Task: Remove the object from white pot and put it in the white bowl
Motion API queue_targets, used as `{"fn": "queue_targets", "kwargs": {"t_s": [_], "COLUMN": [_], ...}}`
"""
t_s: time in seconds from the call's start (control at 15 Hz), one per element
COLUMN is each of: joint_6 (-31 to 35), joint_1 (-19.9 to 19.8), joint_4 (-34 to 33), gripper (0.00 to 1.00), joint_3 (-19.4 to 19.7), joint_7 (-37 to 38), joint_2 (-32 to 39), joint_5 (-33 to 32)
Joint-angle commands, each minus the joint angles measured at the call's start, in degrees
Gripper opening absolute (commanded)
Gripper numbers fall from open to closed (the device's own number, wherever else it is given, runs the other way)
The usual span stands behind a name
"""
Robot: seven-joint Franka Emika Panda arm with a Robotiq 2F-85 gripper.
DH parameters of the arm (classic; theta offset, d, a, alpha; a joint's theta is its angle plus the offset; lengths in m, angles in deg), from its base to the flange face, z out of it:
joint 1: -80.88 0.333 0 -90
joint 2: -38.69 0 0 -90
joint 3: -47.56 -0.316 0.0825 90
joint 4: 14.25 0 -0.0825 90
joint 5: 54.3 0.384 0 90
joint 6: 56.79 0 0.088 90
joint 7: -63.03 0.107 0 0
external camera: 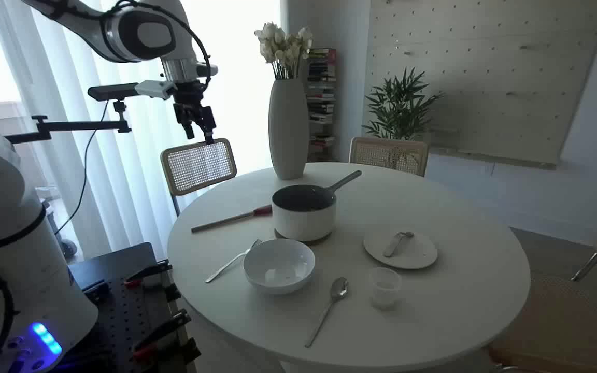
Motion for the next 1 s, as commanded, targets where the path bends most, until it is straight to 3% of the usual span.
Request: {"fn": "queue_targets", "kwargs": {"t_s": [0.0,0.6,0.93], "joint_6": [-0.1,-0.1,0.29], "joint_1": [0.39,0.39,-2.03], "joint_4": [-0.08,-0.08,-3.01], "gripper": [1.0,1.0,1.0], "joint_3": [0.38,0.38,-0.49], "joint_7": [0.18,0.18,3.21], "joint_2": [0.05,0.05,3.56], "joint_5": [-0.24,-0.24,-3.83]}}
